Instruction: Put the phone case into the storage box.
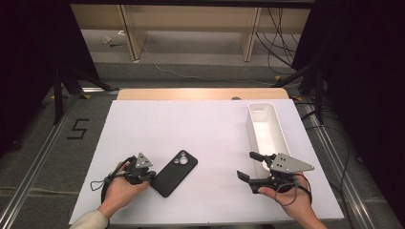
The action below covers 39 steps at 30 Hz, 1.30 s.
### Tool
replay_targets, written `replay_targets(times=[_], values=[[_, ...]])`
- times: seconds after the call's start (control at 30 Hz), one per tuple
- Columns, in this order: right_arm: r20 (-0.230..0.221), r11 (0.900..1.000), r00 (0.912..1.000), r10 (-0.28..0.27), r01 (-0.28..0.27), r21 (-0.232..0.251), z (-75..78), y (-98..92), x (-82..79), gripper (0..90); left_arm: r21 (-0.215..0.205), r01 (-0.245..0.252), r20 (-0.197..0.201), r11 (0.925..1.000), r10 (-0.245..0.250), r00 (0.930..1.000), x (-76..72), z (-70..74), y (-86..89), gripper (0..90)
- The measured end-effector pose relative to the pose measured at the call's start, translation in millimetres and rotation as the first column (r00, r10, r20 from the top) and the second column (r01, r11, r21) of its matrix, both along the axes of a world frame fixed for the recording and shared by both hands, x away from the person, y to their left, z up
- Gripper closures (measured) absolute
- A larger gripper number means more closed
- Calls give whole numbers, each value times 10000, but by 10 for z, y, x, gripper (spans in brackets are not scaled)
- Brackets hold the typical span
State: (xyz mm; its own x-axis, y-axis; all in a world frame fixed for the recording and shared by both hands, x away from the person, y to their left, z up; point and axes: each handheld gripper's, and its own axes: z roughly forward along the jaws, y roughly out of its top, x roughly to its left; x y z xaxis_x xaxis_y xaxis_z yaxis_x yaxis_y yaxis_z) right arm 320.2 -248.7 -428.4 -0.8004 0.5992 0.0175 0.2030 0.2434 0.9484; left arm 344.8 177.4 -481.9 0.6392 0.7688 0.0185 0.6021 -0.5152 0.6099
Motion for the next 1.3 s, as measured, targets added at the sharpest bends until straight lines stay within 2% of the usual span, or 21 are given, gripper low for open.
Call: replay_targets(times=[0.07,0.1,0.13,0.17,0.2,0.27,0.3,0.33,0.37,0.4,0.43,0.47,0.53,0.57,0.67,0.73,0.87,1.03,1.3], values=[[-6,10000,10000,-8,8,9,2,-4,-1,217,-76,-48,149,10000,49,9999,-4,33,11,858],[8,10000,10000,-18,18,7,3,-5,0,217,-358,-123,336,9993,136,9993,-16,101,25,835],[8,10000,10000,-25,25,-1,5,-5,-1,217,-358,-123,336,9993,136,9993,-16,101,25,807],[-4,10000,10000,-26,26,27,4,-4,-1,217,-725,-245,572,9971,287,9979,-33,180,36,775],[-4,10000,10000,-26,26,27,4,-4,-1,217,-725,-245,572,9971,287,9979,-33,180,36,728],[-17,10000,10000,-24,24,15,2,-3,1,217,-1102,-376,657,9932,450,9968,-41,248,34,593],[-17,10000,10000,-24,24,15,2,-3,1,217,-1302,-455,550,9904,531,9971,-44,277,16,593],[-28,10000,10000,-25,25,13,4,-1,-2,217,-1334,-487,473,9899,554,9973,-44,291,3,442],[-28,10000,10000,-25,25,13,4,-1,-2,217,-1388,-502,304,9891,549,9980,-42,301,-21,442],[-18,10000,10000,-36,36,23,5,-1,0,217,-1364,-544,43,9892,555,9985,-37,306,-52,256],[-14,10000,10000,-46,46,18,5,-1,1,217,-1226,-536,-169,9910,519,9985,-32,305,-87,183],[-18,10000,10000,-54,54,20,4,-1,1,217,-1070,-480,-294,9931,451,9985,-28,301,-123,132],[-8,10000,10000,-49,49,26,2,1,3,217,-858,-470,-351,9952,441,9984,-18,301,-192,104],[-21,10000,10000,-33,33,2,-3,5,4,217,-777,-417,-356,9961,391,9986,-11,307,-216,28],[-11,10000,10000,-34,34,4,-7,8,5,217,-632,-350,-294,9974,332,9990,-4,322,-271,0],[-31,10000,10000,-26,26,42,-7,9,6,216,-584,-369,-395,9976,346,9986,2,310,-305,0],[-75,10000,10000,-54,54,45,-10,9,10,217,-397,-57,-745,9992,27,9972,25,281,-352,0],[-91,10000,10000,-37,38,40,-14,13,15,217,-172,220,-962,9996,-235,9951,69,253,-456,4],[-63,10000,10000,-40,40,29,-13,2,19,215,394,364,-1261,9986,-312,9915,146,183,-555,15]])
